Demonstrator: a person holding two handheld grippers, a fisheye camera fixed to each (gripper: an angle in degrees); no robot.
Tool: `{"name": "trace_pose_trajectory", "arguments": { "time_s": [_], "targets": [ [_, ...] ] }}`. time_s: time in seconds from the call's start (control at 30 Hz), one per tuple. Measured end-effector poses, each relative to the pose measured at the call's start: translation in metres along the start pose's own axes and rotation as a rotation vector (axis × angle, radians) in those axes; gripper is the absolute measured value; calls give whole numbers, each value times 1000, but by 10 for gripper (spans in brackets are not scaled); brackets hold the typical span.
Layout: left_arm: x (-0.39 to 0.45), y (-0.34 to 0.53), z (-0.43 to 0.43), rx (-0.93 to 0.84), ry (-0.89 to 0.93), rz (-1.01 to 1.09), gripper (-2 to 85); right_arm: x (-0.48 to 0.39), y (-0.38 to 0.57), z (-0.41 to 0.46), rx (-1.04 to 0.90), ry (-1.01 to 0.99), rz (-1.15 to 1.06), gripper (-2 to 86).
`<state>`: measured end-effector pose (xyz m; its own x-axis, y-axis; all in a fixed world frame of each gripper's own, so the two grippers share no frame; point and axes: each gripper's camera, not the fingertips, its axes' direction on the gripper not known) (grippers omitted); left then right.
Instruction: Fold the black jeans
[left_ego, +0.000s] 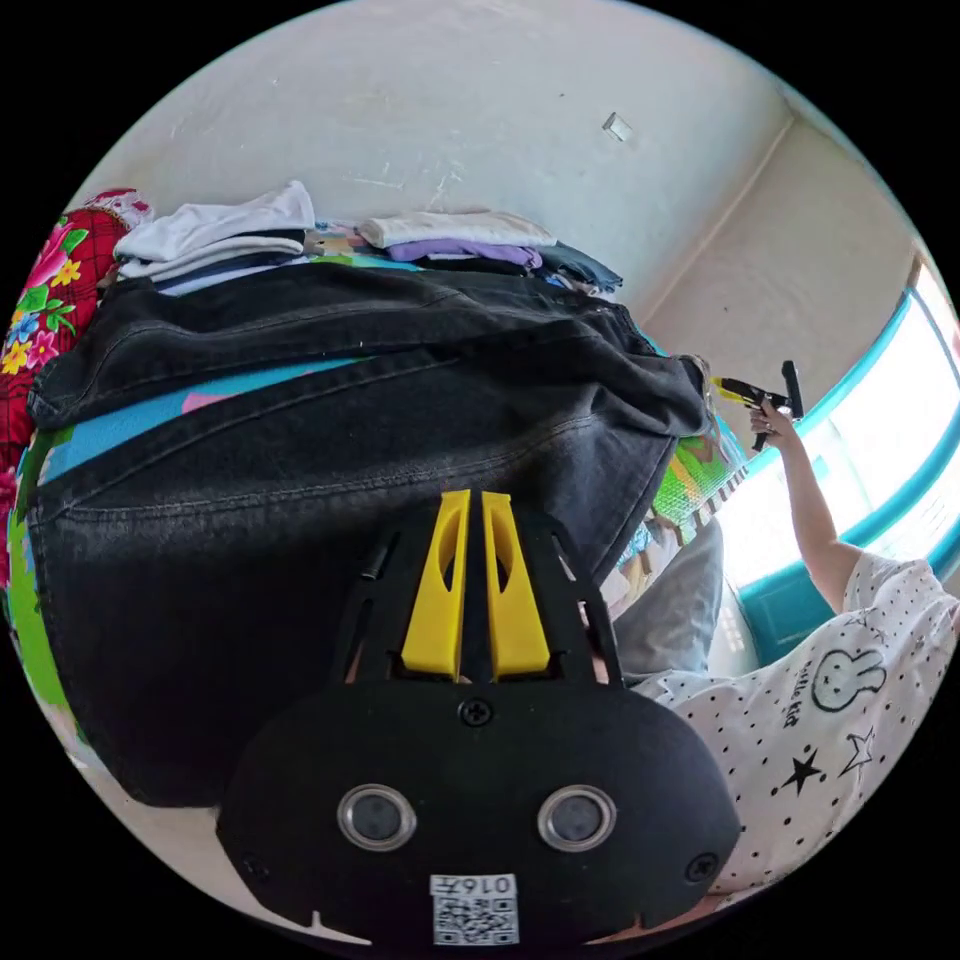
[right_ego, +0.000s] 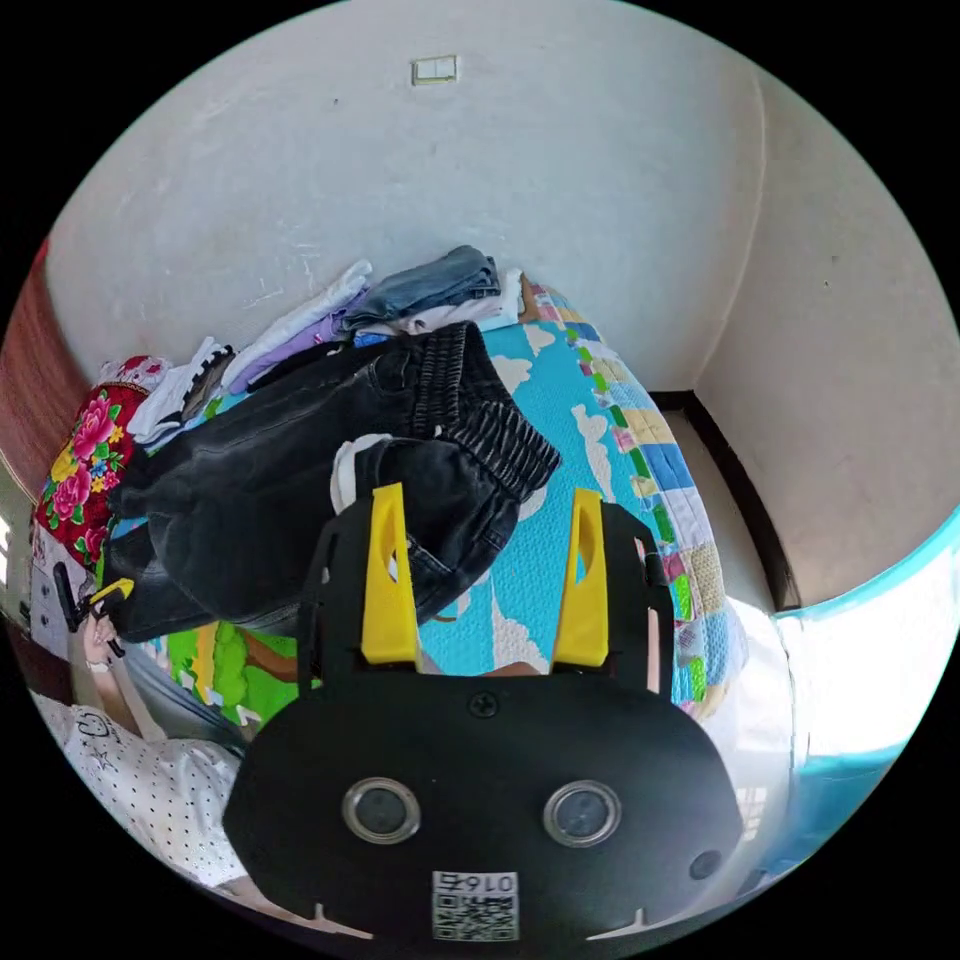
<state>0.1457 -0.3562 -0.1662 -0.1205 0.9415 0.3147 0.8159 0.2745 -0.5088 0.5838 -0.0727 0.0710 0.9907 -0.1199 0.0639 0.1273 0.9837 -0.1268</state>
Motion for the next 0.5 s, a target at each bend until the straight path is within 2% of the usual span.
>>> {"name": "trace_pose_trajectory", "arguments": {
  "time_s": [0.1,0.17,0.23,0.5],
  "targets": [
    [-3,-3,-7,5,-3,-24,-9,38,-1,15,15,-54,19,196],
    [-4,-6,-10,10,2,-27,-10,56,-5,35,-22,-189,14,166],
    [-5,-10,-14,9,1,-26,-10,59,-5,47,-44,-215,-16,76],
    [-2,-45,-34,-102,31,22,-10,117,47,-32,77,-173,115,21]
  ]
}}
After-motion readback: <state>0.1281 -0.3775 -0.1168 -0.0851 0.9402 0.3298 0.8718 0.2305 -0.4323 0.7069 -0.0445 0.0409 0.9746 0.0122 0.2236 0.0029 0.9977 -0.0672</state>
